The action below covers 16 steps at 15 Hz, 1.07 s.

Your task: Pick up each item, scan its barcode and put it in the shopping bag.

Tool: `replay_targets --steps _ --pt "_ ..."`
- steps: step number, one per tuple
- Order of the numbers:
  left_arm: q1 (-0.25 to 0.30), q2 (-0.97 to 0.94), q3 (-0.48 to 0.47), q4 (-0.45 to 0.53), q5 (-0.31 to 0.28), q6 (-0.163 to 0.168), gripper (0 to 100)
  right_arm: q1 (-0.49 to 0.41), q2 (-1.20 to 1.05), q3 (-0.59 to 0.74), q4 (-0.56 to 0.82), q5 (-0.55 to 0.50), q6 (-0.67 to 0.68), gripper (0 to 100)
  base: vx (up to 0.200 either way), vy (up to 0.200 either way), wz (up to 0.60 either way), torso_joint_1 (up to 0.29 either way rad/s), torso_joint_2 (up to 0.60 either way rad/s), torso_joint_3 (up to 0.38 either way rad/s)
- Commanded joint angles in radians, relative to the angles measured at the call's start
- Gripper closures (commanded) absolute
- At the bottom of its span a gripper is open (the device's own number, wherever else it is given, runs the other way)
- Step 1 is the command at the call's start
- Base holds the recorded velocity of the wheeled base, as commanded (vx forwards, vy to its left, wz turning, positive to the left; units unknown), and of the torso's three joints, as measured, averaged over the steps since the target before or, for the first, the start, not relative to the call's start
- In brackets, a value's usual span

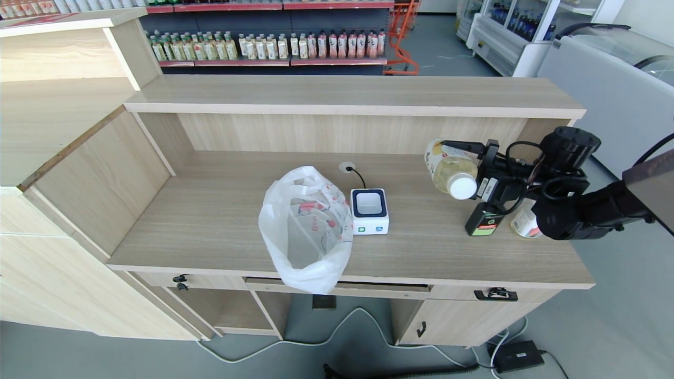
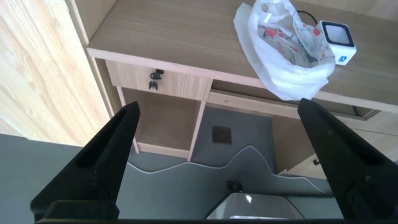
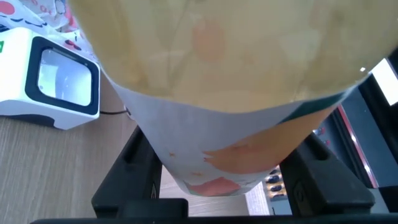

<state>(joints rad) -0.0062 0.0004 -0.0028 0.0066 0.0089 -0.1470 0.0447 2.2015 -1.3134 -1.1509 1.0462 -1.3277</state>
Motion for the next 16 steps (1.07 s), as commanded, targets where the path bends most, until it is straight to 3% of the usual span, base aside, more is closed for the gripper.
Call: replay_targets --steps 1,5,9,16 --pt "0.0 0.0 0.0 0.0 0.0 0.0 0 0.003 0.009 -0.004 -0.001 -0.002 -0.001 100 0.0 0.0 0.0 0.0 0.0 0.0" --pt "0.0 0.0 0.0 0.003 -0.004 -0.002 0 0.02 0.021 -0.006 -0.003 -0.005 -0.001 100 0.0 0.0 0.0 0.0 0.0 0.0" --pt "0.0 0.0 0.0 0.003 -0.004 0.001 0 0.035 0.034 -0.018 -0.003 -0.008 -0.001 100 0.0 0.2 0.0 0.003 0.0 0.002" --pt "0.0 0.0 0.0 0.001 -0.007 0.001 0 0.03 0.086 -0.038 -0.04 -0.035 0.012 100 0.0 0.0 0.0 0.0 0.0 0.0"
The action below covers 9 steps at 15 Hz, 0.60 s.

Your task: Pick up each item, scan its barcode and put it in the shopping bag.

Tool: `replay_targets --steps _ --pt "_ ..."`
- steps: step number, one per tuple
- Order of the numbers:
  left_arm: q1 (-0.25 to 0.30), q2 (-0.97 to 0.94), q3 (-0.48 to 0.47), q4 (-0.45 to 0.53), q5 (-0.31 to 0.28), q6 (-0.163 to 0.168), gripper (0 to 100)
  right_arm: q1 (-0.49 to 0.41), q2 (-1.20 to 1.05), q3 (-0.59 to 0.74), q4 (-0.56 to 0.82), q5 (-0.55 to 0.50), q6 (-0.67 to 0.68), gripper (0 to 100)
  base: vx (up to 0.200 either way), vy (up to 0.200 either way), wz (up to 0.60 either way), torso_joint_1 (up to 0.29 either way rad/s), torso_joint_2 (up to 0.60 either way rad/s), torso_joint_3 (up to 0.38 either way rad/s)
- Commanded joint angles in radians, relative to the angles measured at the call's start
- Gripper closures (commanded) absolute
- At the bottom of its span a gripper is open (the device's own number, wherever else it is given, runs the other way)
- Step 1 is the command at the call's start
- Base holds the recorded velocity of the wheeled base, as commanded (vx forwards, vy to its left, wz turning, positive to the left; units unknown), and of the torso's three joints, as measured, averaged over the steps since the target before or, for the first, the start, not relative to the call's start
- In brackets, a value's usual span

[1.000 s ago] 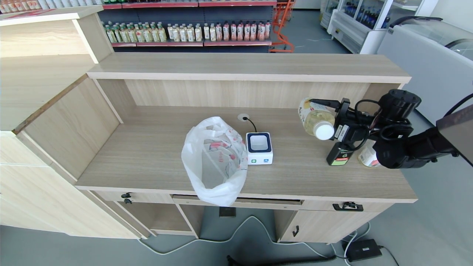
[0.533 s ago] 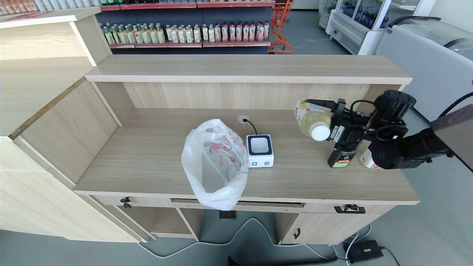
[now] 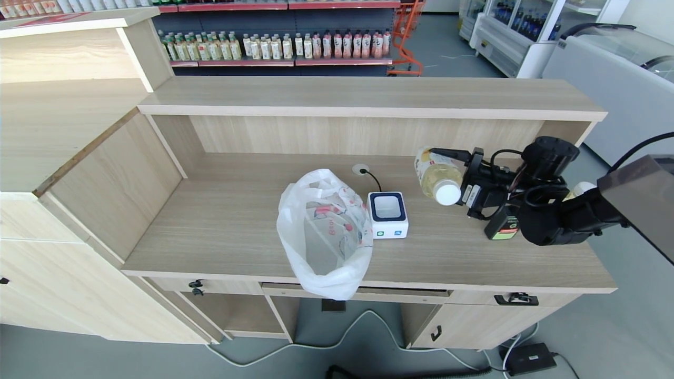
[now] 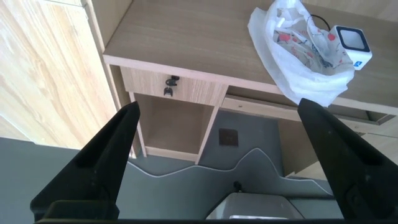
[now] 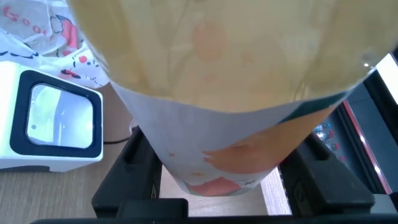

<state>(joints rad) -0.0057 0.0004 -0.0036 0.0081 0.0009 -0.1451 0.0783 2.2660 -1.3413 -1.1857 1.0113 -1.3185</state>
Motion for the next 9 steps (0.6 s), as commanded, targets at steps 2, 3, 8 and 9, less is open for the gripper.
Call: replay_targets --steps 2,3,8,9 --pt "0.0 0.0 0.001 0.0 0.001 -0.001 0 -0.005 0.043 -0.024 -0.011 0.0 0.027 100 0.0 0.0 0.0 0.0 0.0 0.0" --pt "0.0 0.0 0.001 0.0 0.002 0.001 0 -0.003 0.055 -0.041 -0.017 0.0 0.03 100 0.0 0.0 0.0 0.0 0.0 0.0" --pt "0.0 0.0 0.001 0.001 0.002 0.001 0 -0.002 0.118 -0.065 -0.081 0.0 0.068 100 0.0 0.0 0.0 0.0 0.0 0.0" --pt "0.0 0.0 0.001 0.0 0.002 -0.001 0 0.0 0.138 -0.064 -0.129 0.0 0.099 100 0.0 0.0 0.0 0.0 0.0 0.0"
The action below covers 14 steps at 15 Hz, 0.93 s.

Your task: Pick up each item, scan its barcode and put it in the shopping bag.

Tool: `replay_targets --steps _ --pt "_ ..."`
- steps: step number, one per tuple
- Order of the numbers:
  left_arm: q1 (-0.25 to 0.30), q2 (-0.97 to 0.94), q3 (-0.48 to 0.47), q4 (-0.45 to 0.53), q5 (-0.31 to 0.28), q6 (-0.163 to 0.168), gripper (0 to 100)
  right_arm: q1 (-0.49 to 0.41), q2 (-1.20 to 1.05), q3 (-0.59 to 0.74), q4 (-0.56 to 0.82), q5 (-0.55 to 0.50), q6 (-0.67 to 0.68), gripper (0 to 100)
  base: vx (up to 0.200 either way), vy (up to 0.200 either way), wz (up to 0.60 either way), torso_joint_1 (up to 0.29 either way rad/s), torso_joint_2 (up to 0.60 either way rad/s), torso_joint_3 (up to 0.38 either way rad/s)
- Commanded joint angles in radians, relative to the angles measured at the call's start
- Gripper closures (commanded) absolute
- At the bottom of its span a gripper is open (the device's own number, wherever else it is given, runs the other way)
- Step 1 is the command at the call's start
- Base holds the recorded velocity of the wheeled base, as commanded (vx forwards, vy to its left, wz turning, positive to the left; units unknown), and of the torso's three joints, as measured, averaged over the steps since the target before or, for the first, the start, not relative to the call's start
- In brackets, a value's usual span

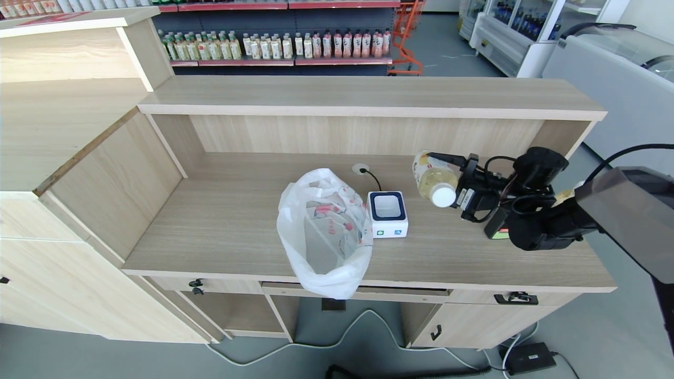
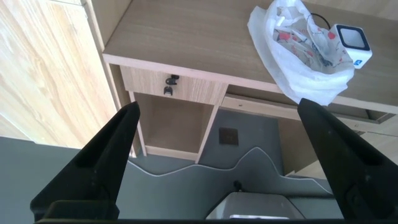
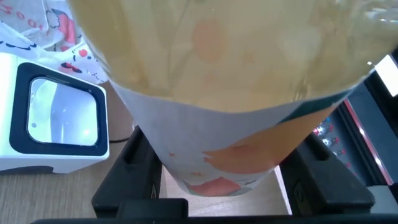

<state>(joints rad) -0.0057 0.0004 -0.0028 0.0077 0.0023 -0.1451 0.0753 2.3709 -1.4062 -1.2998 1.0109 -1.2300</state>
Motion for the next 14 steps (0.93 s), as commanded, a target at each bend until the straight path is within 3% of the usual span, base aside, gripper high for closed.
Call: replay_targets --steps 1,14 --pt "0.0 0.0 0.0 0.0 0.001 -0.002 0 0.003 0.044 -0.002 -0.035 0.0 0.026 100 0.0 0.0 0.0 0.0 0.0 0.0" --pt "0.0 0.0 0.0 0.0 0.001 -0.004 0 0.027 0.133 -0.004 -0.07 0.0 0.07 100 0.0 0.0 0.0 0.0 0.0 0.0"
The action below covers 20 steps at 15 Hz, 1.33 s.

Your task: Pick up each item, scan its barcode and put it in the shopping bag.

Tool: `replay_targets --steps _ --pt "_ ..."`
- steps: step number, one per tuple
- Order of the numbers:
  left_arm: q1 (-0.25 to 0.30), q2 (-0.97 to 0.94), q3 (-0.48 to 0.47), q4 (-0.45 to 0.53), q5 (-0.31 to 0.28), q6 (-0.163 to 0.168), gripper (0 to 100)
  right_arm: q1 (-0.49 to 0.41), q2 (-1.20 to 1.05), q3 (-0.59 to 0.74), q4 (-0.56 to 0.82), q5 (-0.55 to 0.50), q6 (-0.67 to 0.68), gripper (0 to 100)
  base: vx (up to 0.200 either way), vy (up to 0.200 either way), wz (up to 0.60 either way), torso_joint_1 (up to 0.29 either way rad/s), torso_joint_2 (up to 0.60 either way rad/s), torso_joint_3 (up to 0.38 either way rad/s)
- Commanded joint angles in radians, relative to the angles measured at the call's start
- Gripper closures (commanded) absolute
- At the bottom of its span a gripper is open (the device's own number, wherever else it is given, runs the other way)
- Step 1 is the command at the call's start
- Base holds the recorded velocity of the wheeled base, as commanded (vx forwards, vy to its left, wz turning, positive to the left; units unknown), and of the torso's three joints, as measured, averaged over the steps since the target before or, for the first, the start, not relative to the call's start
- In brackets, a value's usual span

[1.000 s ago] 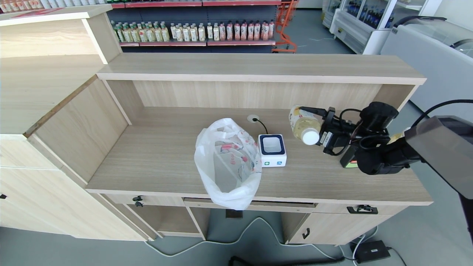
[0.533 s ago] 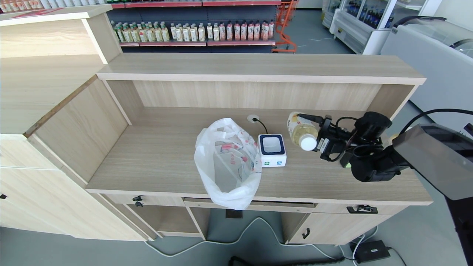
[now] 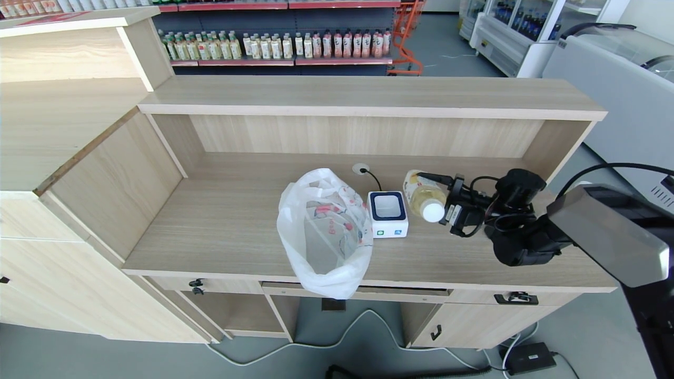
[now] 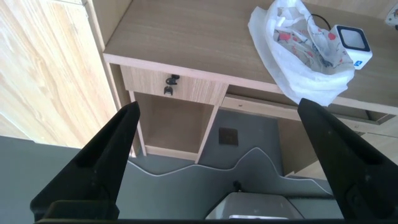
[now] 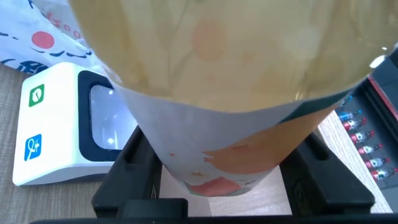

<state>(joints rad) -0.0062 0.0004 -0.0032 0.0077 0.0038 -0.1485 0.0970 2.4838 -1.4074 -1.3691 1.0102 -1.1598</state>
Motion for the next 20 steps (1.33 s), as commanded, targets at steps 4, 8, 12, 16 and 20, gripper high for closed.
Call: replay_targets --steps 4,8,12,16,20 --pt "0.0 0.0 0.0 0.0 0.001 0.0 0 0.027 0.044 -0.008 -0.001 -0.001 0.002 100 0.0 0.0 0.0 0.0 0.0 0.0" --pt "0.0 0.0 0.0 0.0 0.001 0.0 0 0.03 0.081 -0.074 -0.01 -0.001 0.026 100 0.0 0.0 0.0 0.0 0.0 0.0" --pt "0.0 0.0 0.0 0.0 0.001 0.0 0 0.035 0.101 -0.1 -0.01 -0.001 0.028 100 0.0 0.0 0.0 0.0 0.0 0.0" --pt "0.0 0.0 0.0 0.0 0.001 0.0 0 0.047 0.159 -0.234 -0.005 -0.002 0.071 100 0.0 0.0 0.0 0.0 0.0 0.0" --pt "0.0 0.0 0.0 0.0 0.001 0.0 0 0.07 0.202 -0.335 -0.004 -0.022 0.132 100 0.0 0.0 0.0 0.0 0.0 0.0"
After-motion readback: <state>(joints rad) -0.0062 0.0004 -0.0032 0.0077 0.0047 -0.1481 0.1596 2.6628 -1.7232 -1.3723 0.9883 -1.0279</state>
